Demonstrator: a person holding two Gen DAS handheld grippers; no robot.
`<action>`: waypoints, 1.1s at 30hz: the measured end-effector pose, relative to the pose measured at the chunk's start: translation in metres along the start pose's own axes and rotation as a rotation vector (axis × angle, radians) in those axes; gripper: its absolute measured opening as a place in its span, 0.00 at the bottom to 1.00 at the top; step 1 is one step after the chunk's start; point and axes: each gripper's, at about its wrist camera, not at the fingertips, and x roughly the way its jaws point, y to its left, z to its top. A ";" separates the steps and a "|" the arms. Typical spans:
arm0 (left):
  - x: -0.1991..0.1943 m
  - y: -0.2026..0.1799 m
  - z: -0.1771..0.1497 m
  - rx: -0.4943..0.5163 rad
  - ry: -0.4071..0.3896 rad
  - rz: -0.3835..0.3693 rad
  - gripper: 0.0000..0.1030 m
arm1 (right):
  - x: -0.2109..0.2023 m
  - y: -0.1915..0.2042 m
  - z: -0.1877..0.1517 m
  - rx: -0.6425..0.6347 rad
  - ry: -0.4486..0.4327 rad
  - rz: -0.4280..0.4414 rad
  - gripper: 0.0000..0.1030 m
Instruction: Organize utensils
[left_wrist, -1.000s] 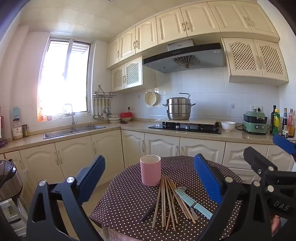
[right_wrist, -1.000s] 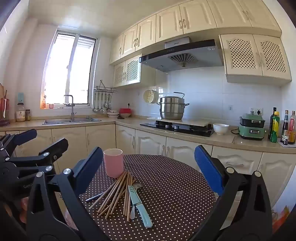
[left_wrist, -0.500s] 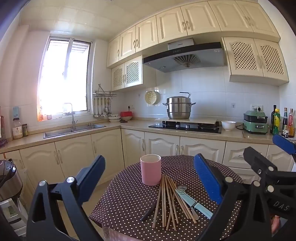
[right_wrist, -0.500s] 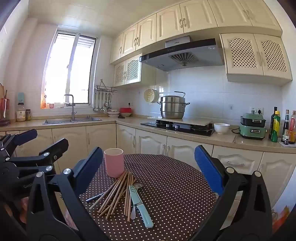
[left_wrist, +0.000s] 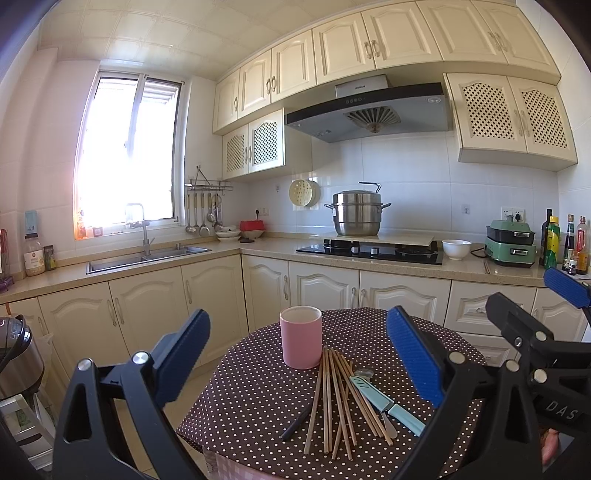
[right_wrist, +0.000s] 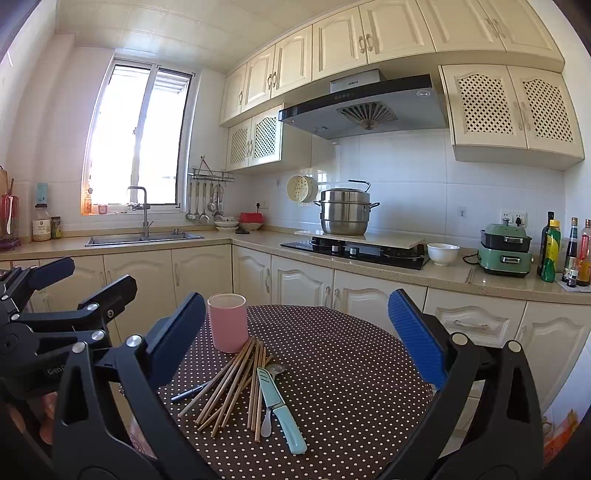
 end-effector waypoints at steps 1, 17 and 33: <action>0.000 0.001 -0.001 0.000 0.000 0.000 0.92 | 0.000 0.000 0.000 0.000 0.001 0.000 0.94; 0.002 0.001 -0.004 0.000 0.005 -0.001 0.92 | 0.003 -0.001 -0.003 0.001 0.009 -0.002 0.94; 0.008 -0.002 -0.012 0.004 0.011 0.001 0.92 | 0.002 -0.002 -0.003 0.003 0.017 -0.003 0.94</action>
